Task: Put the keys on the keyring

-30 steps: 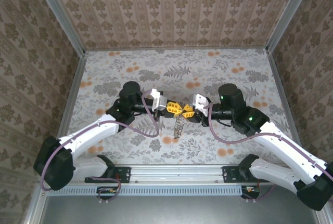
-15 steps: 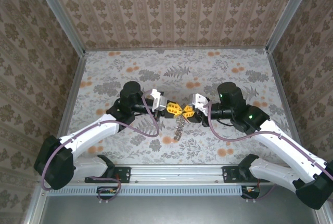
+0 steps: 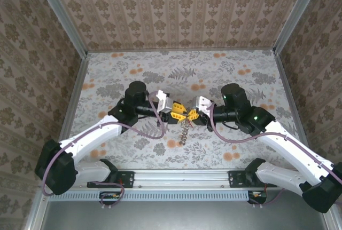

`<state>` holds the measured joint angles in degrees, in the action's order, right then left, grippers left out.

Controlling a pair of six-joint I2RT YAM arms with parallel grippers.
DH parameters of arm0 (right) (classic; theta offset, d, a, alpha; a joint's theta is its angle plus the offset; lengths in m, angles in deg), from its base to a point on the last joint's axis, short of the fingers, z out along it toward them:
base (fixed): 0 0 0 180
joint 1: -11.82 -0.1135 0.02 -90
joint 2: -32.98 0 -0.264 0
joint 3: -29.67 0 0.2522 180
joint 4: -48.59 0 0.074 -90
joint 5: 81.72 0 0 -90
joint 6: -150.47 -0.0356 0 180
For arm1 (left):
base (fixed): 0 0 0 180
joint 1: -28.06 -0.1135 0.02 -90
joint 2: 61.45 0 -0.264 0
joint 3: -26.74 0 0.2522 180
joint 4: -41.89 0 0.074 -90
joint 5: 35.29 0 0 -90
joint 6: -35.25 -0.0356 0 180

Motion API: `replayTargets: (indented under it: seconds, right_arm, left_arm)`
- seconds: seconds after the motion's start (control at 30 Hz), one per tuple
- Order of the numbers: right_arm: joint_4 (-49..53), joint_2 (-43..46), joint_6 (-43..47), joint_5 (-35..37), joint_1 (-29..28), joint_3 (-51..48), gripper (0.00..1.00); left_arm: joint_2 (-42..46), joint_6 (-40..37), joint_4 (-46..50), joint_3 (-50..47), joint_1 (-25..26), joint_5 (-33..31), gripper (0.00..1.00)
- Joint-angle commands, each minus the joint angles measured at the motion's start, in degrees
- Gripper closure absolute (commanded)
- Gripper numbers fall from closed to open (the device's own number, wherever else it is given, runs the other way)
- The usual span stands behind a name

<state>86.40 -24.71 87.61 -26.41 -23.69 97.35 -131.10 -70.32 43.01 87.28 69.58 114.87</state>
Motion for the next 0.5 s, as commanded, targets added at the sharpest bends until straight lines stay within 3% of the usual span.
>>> replayTargets:
  seconds: [0.0,0.1,0.3,0.47]
  right_arm:
    - [4.4,-1.1,2.4,1.9,-0.2,3.6,1.0]
    - [4.4,-1.8,2.6,3.8,-0.5,4.0,1.0]
    - [4.2,-3.3,1.8,3.4,-0.9,4.8,1.0]
    - [3.1,-2.8,1.1,3.7,-1.1,4.4,1.0]
  left_arm:
    - [1.7,-6.2,13.2,4.0,-0.2,-1.5,0.72]
    - [0.8,-7.6,18.5,6.4,0.3,-5.6,0.72]
    - [-1.9,-7.7,21.0,9.1,2.2,-7.3,0.71]
    - [-4.8,-10.2,26.0,12.2,4.1,-7.9,0.76]
